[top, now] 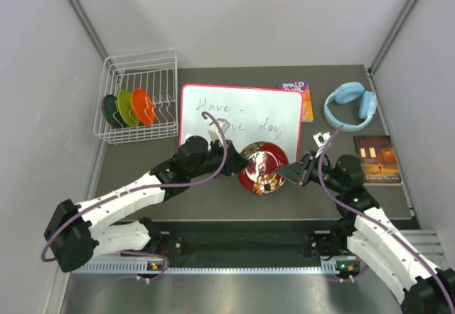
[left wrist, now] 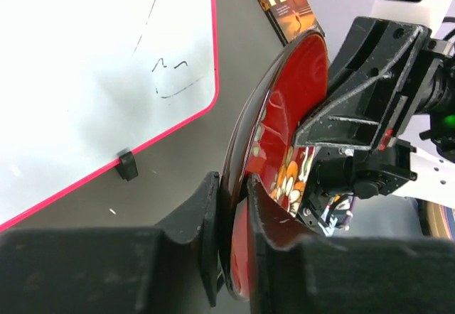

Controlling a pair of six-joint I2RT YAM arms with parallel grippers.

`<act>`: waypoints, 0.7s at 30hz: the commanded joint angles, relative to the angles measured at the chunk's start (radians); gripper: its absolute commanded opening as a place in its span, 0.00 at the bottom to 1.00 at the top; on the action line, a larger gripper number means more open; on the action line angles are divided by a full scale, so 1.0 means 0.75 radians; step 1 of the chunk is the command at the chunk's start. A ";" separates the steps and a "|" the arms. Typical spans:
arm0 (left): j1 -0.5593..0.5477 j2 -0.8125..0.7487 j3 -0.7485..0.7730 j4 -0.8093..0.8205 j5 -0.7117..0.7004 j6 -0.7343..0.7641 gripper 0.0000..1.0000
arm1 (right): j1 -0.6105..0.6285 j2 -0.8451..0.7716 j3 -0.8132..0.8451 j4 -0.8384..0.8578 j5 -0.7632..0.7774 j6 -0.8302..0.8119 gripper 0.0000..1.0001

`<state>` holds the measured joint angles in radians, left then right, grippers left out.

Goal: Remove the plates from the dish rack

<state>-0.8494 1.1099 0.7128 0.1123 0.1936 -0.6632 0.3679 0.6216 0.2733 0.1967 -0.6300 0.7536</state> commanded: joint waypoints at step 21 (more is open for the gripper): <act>0.009 -0.373 0.125 -0.313 -1.099 0.481 0.99 | -0.051 -0.326 0.730 -1.260 1.283 -0.350 0.00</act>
<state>-0.8612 0.8585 0.7757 -0.0914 -0.4255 -0.3908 0.3374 0.3584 0.7532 -0.6579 0.1066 0.5224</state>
